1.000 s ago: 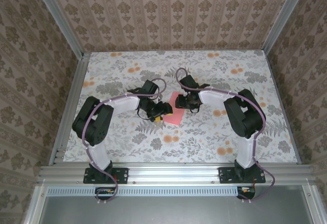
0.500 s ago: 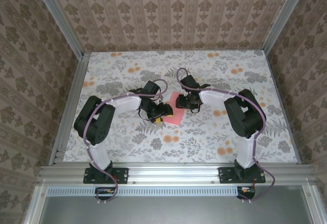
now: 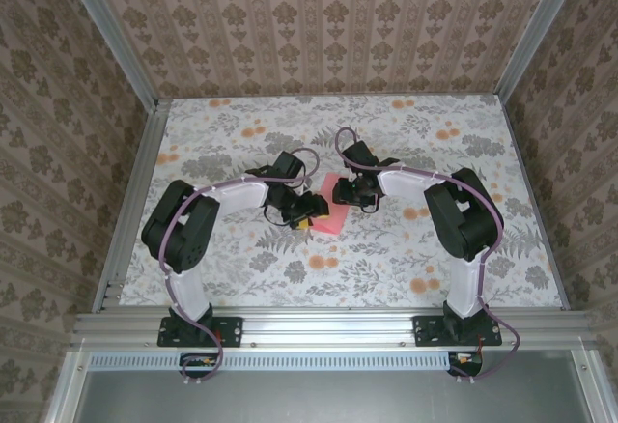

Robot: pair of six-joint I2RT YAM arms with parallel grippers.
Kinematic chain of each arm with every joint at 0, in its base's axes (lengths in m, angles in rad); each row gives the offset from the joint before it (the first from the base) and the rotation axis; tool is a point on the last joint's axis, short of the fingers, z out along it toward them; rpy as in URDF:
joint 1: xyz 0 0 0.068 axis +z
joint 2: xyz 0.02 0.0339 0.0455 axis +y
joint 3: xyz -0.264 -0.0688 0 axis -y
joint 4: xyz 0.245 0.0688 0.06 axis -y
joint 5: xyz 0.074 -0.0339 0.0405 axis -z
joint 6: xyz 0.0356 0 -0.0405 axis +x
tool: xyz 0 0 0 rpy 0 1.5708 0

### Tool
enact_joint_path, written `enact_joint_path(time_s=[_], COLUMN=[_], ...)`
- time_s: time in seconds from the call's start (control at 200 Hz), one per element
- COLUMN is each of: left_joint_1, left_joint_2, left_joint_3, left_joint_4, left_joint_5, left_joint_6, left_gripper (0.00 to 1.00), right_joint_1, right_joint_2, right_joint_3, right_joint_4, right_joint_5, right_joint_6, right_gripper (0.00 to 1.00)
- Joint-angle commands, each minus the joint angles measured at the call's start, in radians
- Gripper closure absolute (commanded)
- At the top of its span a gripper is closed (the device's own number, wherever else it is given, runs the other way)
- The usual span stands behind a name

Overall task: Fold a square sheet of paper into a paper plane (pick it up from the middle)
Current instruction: Fold the triangle a second time at the center of the table.

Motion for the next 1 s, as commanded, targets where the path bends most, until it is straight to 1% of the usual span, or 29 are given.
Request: enact_joint_path(time_s=[0.0,0.115,0.26,0.285,0.31,0.415,0.475,0.58,0.705,0.735,0.86,0.995], left_joint_1=[0.013,0.036,0.057,0.056,0.055,0.048,0.045,0.038,0.027,0.024,0.021,0.021], left_joint_2=[-0.057,-0.067,-0.054,-0.051,-0.049,-0.049,-0.054,-0.065,-0.063,-0.059,-0.038,-0.025], left_joint_3=[-0.016,-0.05,-0.089,-0.089,-0.089,-0.101,-0.111,-0.118,-0.104,-0.097,-0.075,-0.055], left_joint_4=[0.101,0.177,0.307,0.315,0.317,0.334,0.335,0.295,0.178,0.145,0.047,-0.007], left_joint_5=[0.036,0.025,0.081,0.081,0.114,0.132,0.14,0.13,0.095,0.054,-0.006,-0.063], left_joint_6=[-0.023,-0.02,-0.038,-0.04,-0.038,-0.031,-0.031,-0.028,-0.027,-0.023,-0.024,-0.025], left_gripper=[0.42,0.43,0.43,0.43,0.43,0.43,0.45,0.49,0.59,0.61,0.7,0.75], right_joint_1=[-0.002,-0.005,-0.008,-0.009,-0.009,-0.013,-0.015,-0.019,-0.02,-0.022,-0.022,-0.022], right_joint_2=[0.038,0.037,0.039,0.039,0.038,0.038,0.036,0.034,0.028,0.027,0.026,0.025], right_joint_3=[-0.039,-0.047,-0.054,-0.056,-0.057,-0.061,-0.061,-0.065,-0.066,-0.065,-0.065,-0.07], right_joint_4=[-0.005,0.007,0.019,0.021,0.023,0.028,0.029,0.032,0.038,0.039,0.04,0.04], right_joint_5=[-0.018,-0.032,-0.049,-0.051,-0.053,-0.059,-0.062,-0.071,-0.08,-0.081,-0.085,-0.084], right_joint_6=[0.008,0.018,0.026,0.028,0.03,0.034,0.036,0.043,0.05,0.051,0.051,0.051], right_gripper=[0.6,0.6,0.6,0.6,0.6,0.6,0.6,0.61,0.62,0.62,0.63,0.64])
